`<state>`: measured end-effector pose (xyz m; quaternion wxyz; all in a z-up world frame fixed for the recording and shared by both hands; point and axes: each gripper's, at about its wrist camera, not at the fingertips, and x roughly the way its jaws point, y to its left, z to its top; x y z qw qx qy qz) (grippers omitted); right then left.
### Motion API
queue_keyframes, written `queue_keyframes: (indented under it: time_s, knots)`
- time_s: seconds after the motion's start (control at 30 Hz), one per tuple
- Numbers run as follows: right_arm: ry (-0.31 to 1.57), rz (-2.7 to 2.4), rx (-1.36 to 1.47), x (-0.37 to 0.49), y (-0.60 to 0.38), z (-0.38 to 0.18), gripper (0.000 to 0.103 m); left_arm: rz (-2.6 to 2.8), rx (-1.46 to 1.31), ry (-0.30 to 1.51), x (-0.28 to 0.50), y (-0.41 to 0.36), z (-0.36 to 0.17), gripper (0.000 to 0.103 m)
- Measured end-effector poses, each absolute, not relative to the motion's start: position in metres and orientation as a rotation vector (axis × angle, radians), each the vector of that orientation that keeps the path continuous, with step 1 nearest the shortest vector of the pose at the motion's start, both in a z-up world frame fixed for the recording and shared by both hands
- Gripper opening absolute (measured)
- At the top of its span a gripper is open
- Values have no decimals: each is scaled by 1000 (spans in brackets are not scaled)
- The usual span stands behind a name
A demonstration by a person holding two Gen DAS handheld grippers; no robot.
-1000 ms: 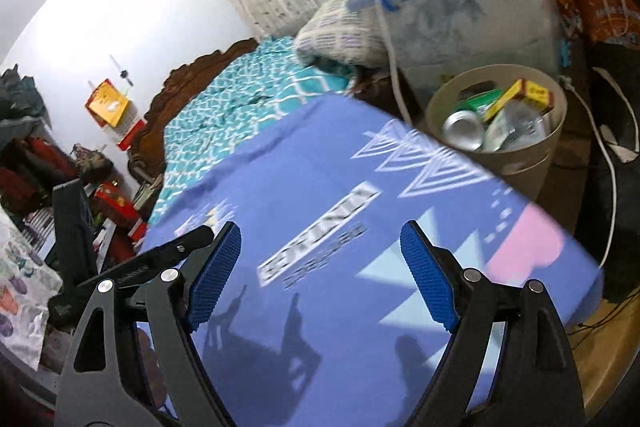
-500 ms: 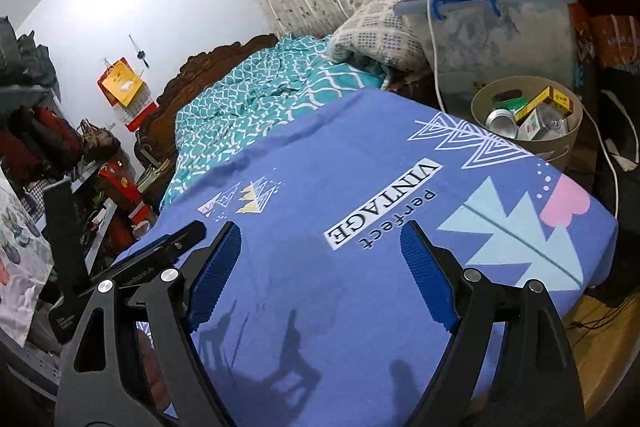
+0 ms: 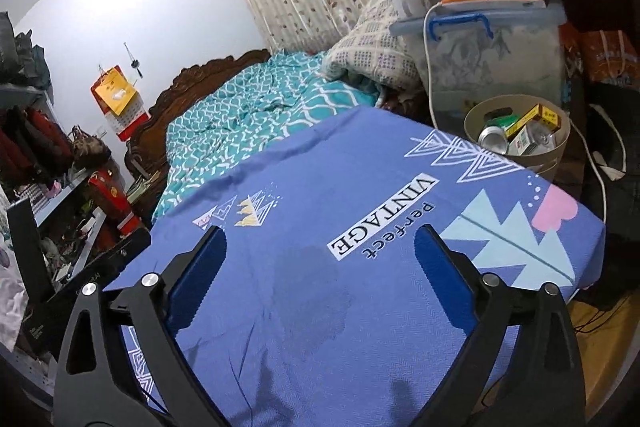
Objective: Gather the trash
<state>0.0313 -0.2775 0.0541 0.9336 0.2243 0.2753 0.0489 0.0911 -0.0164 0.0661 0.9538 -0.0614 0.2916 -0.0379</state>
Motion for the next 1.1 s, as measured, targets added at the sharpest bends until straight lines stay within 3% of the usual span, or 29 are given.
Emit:
queue_keyframes:
  time_s: [0.33,1.1]
  knots:
    - [511,20,468,11,-286,60,99,-67,-59,562,85,-31,70,94]
    - [588,-75,573,-1,-307,28,100,-91,21,558,69,-68,66,94]
